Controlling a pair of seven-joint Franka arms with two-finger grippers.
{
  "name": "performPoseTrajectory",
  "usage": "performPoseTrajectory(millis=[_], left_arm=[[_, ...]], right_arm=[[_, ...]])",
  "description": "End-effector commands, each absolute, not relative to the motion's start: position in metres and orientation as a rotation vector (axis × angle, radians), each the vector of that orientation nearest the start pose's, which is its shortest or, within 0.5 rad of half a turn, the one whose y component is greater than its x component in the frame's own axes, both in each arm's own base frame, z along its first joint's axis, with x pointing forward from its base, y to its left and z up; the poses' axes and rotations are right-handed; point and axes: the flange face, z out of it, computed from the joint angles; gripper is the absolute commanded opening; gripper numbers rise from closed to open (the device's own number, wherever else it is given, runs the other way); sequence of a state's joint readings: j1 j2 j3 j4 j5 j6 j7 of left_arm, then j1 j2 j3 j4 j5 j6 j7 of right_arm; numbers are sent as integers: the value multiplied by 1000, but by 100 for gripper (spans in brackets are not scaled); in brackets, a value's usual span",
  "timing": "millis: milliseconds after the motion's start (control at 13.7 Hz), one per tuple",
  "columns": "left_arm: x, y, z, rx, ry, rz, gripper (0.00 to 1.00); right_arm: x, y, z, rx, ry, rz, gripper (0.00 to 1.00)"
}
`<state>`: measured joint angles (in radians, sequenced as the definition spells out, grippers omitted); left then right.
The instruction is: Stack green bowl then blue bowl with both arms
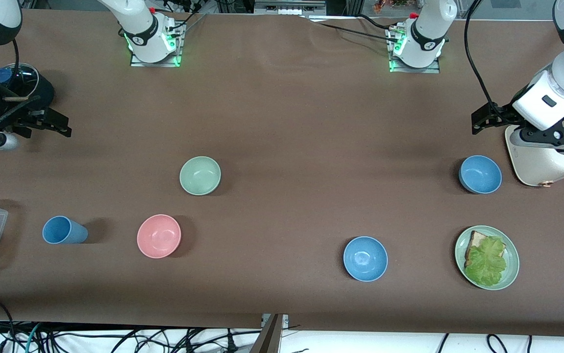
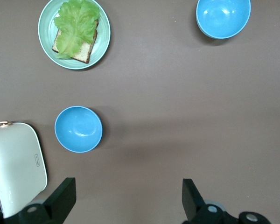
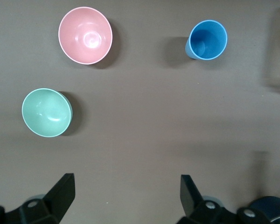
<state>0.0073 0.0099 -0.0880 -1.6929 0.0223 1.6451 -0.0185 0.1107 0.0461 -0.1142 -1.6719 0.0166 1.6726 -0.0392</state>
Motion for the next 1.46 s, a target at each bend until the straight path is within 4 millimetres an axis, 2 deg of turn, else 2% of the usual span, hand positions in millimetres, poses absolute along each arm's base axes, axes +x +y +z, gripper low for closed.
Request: performPoseTrajectory(millis=[0,1024,1244,1390], left_arm=[[560,-47,573,-3122,93,85,100],[559,-48,574,-3124,93,83,100],[559,-48,574,-3122,93,82,100],[559,-48,574,-3122,96,82,100]], right_arm=[[574,1,564,-3134,-56,57,100],[575,6,566,-3128,-69,43,100],[576,19,571,-3132,-101,21,100],[578,20,570,-3134,-102,12,100]])
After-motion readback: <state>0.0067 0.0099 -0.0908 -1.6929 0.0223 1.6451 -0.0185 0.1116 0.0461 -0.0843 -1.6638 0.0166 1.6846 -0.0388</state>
